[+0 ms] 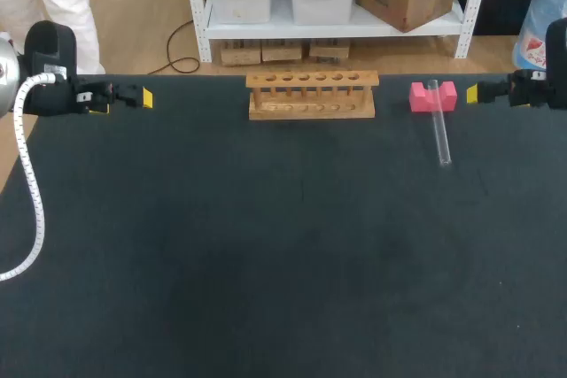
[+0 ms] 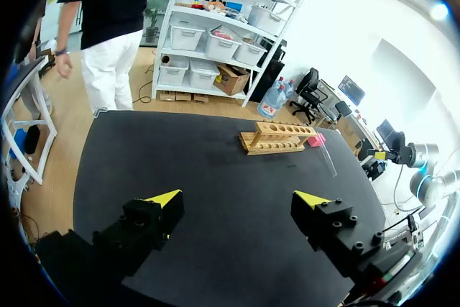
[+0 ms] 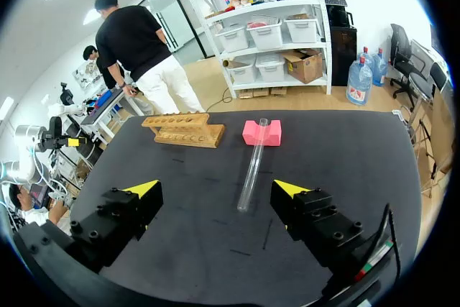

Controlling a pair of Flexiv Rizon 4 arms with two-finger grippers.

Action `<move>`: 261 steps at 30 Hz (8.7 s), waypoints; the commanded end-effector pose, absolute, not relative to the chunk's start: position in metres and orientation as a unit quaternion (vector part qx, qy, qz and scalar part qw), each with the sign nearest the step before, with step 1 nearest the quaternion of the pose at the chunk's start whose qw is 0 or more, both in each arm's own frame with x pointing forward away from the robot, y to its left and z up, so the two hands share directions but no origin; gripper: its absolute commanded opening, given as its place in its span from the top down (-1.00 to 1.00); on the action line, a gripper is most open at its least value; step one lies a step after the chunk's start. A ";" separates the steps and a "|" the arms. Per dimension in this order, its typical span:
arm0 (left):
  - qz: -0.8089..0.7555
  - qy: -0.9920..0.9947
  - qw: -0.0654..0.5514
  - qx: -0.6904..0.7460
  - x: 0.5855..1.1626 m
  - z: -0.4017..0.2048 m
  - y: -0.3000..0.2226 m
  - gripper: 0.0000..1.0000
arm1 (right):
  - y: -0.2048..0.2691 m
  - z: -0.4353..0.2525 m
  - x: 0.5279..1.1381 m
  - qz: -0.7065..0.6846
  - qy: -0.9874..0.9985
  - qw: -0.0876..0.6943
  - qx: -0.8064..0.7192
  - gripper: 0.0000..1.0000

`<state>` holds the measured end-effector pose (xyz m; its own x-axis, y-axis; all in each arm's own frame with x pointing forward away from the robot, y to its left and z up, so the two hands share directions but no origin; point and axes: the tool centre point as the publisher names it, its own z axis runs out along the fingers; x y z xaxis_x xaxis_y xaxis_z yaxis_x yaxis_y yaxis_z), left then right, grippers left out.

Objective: Grasp the test tube, adjust it, and insert it.

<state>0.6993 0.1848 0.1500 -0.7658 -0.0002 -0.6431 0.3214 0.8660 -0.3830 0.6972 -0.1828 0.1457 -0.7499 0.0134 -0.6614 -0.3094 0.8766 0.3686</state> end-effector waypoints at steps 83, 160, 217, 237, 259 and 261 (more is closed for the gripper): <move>-0.422 0.667 0.440 0.428 0.834 0.121 0.137 -1.00 | -0.182 0.146 0.696 0.232 0.906 0.344 -0.081 -1.00; -0.422 0.667 0.440 0.428 0.834 0.121 0.137 -1.00 | -0.169 0.046 0.803 -0.088 0.922 0.374 -0.043 -1.00; -0.422 0.667 0.440 0.428 0.834 0.121 0.137 -1.00 | -0.162 -0.015 0.811 -0.020 0.935 0.352 -0.038 0.22; -0.422 0.667 0.440 0.428 0.834 0.121 0.137 -1.00 | -0.164 -0.012 0.809 -0.033 0.939 0.341 -0.022 1.00; -0.422 0.667 0.440 0.428 0.834 0.121 0.137 -1.00 | -0.138 0.054 0.797 -0.053 0.935 0.349 0.016 1.00; -0.422 0.667 0.440 0.428 0.834 0.121 0.137 -1.00 | -0.131 0.060 0.798 -0.053 0.936 0.349 0.016 1.00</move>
<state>0.8337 0.1372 0.1223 -0.2493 0.2017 -0.9472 0.9421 0.2769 -0.1890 0.8023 -0.1392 0.0470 -0.7457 -0.0108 -0.6662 0.0536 0.9957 -0.0762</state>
